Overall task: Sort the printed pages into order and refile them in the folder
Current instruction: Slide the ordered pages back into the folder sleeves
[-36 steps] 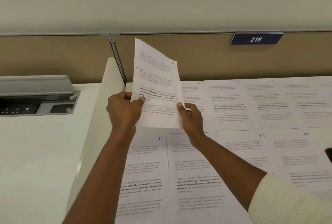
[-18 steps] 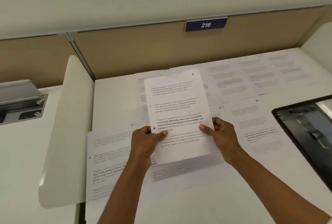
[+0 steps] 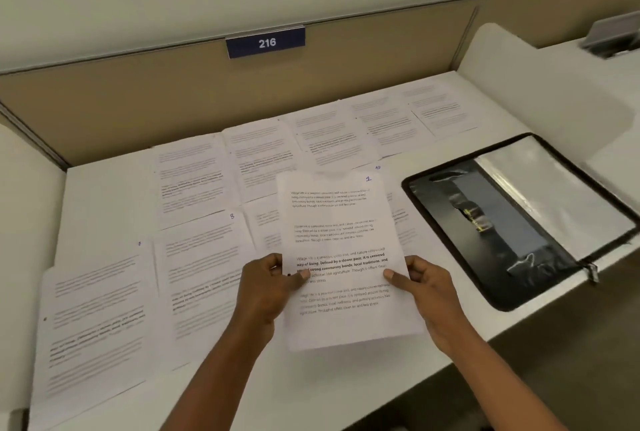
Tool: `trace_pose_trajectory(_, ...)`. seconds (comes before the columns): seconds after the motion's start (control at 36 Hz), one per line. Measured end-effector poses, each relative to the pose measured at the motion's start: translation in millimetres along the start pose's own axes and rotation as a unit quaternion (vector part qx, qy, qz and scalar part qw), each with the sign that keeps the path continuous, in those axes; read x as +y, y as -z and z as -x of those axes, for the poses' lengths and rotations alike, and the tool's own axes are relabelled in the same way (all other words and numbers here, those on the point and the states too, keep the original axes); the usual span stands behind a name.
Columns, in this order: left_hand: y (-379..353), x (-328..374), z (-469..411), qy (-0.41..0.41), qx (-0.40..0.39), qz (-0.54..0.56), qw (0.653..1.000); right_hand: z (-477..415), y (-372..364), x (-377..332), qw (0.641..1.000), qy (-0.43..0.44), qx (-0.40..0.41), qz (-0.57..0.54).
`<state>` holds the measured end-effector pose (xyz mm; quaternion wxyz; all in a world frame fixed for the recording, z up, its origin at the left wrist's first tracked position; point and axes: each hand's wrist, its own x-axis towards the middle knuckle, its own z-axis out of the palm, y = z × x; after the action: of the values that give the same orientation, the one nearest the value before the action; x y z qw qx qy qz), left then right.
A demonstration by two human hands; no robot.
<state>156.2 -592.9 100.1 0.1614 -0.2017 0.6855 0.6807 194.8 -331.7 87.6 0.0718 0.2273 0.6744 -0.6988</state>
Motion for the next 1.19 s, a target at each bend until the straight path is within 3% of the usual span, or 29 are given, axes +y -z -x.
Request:
trace_pose_trajectory(0.31, -153.9, -21.0, 38.7, -0.009, -0.027, -0.039, 0.999, 9.9, 150.8, 11.5, 0.998, -0.018, 0.061, -0.003)
trace_pose_trajectory(0.64, -277.7, -22.5, 49.2, -0.004, -0.088, -0.078, 0.993, 5.1, 267.5, 14.1, 0.993, -0.018, 0.114, -0.032)
trace_pose_trajectory(1.19, -438.9, 27.5, -65.8, 0.004, -0.143, -0.107, 0.984, -104.7, 403.2, -35.6, 0.991, -0.068, 0.118, 0.002)
